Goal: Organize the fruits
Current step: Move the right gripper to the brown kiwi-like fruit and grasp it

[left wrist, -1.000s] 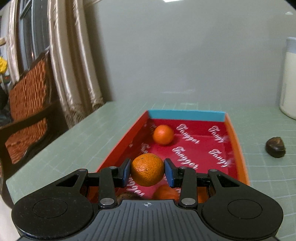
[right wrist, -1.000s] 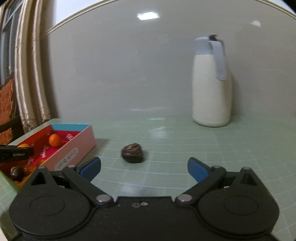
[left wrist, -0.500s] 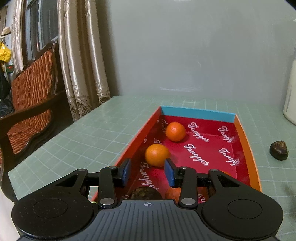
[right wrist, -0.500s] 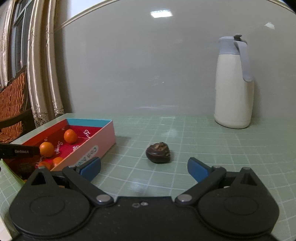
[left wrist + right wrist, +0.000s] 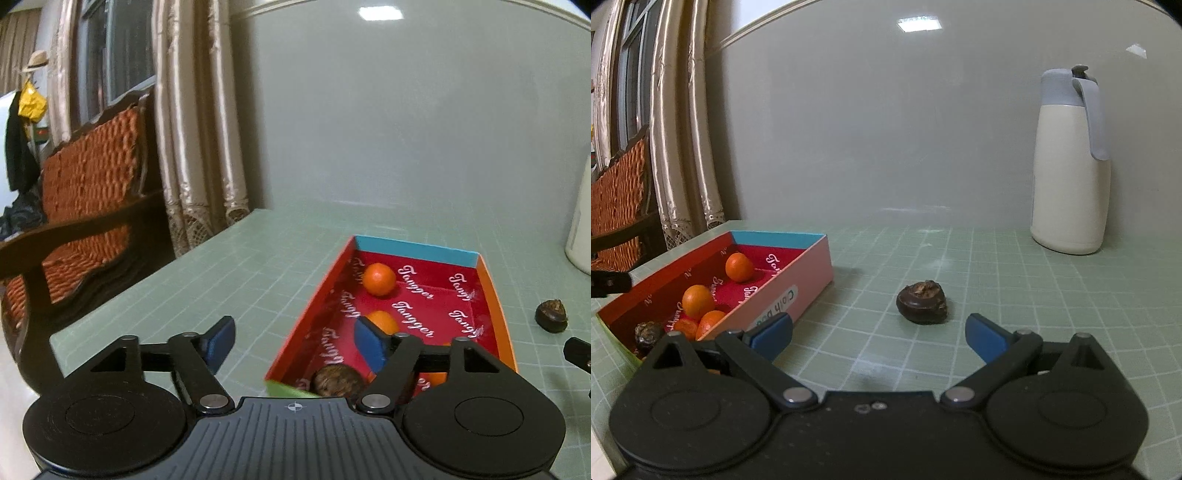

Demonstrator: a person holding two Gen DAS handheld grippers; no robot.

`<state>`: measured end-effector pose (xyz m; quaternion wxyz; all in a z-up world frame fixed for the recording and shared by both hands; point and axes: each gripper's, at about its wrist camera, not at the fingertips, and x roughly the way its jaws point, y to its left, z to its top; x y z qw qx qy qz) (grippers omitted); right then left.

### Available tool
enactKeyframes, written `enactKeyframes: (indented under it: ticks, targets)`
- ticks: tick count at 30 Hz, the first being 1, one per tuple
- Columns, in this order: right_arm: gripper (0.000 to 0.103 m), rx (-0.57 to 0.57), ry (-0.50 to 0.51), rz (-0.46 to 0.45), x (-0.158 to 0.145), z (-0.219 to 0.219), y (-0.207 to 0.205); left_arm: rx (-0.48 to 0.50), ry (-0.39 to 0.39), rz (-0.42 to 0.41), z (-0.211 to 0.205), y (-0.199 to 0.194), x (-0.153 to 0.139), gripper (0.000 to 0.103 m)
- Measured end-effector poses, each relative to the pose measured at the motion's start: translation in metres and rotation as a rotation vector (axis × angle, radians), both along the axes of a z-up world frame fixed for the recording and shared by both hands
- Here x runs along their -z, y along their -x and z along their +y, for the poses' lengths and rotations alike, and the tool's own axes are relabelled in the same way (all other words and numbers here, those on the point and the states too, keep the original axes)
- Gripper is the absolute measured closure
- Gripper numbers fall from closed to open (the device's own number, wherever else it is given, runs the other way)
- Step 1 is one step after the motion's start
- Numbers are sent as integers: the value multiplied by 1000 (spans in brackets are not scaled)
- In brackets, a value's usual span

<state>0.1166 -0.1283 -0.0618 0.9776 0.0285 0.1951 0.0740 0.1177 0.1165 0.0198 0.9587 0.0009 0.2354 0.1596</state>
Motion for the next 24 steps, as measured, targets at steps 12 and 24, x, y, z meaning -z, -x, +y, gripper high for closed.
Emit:
enactKeyframes:
  ticks: [12, 24]
  targets:
    - [3, 10, 6, 36, 5, 1, -13, -104, -7, -17, 24, 30, 12, 13]
    - [7, 19, 16, 121, 10, 1, -42, -208, -13, -29, 57, 46, 18, 8]
